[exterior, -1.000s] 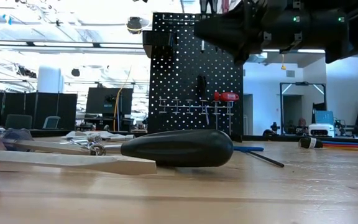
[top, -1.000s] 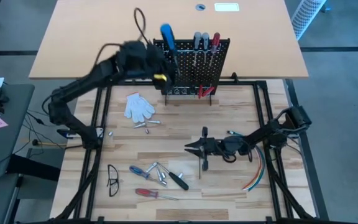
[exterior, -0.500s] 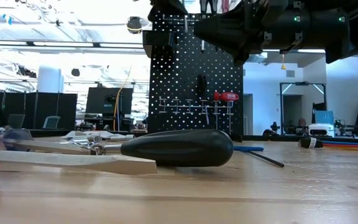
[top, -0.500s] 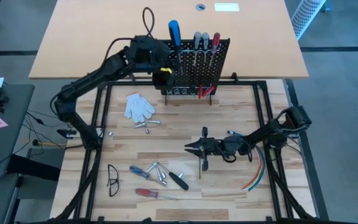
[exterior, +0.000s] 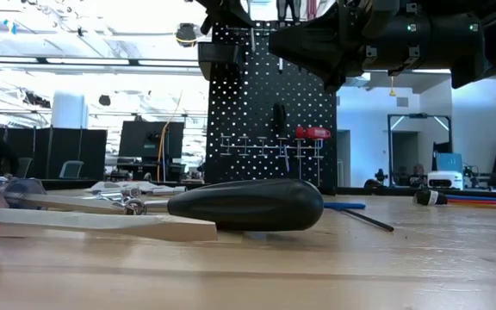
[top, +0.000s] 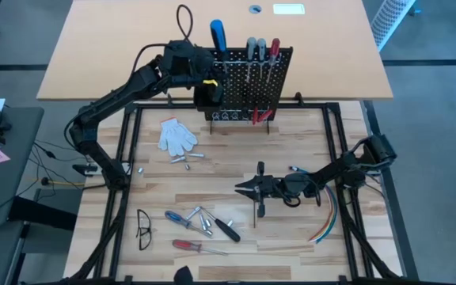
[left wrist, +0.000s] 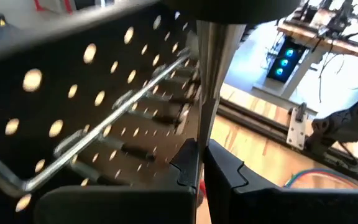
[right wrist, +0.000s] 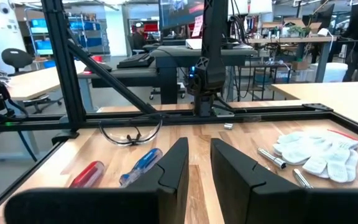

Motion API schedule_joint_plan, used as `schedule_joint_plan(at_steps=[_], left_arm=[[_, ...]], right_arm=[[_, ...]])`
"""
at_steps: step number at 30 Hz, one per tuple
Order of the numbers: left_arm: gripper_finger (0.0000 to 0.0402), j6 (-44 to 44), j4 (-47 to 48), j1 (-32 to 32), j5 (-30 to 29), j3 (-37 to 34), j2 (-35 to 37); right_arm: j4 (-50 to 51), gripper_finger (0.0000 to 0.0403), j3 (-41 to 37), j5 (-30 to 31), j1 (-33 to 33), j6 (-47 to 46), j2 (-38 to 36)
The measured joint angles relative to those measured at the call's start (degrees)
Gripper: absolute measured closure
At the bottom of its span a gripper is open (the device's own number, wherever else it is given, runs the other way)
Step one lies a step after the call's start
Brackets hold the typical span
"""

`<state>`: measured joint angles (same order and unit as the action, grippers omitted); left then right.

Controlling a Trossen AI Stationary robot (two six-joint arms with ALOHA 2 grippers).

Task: Hang tools onto peg board
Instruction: Hang the blue screwdriver on the pegboard bin

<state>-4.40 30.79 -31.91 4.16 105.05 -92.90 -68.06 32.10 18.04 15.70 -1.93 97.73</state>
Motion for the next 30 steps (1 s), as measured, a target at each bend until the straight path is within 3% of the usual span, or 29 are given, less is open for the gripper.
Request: schedule_joint_plan(at_steps=[12,30], left_arm=[[0.0400,0.1,0.1,0.4,-2.3,-2.1,-0.1],[0.0400,2.9,8.6,3.7,-2.2,0.2,2.3]], right_arm=[[0.0,0.0326,0.0,0.0,0.0,-0.1,0.0],[0.7,0.0326,0.0,0.0,0.0,-0.2,0.0]])
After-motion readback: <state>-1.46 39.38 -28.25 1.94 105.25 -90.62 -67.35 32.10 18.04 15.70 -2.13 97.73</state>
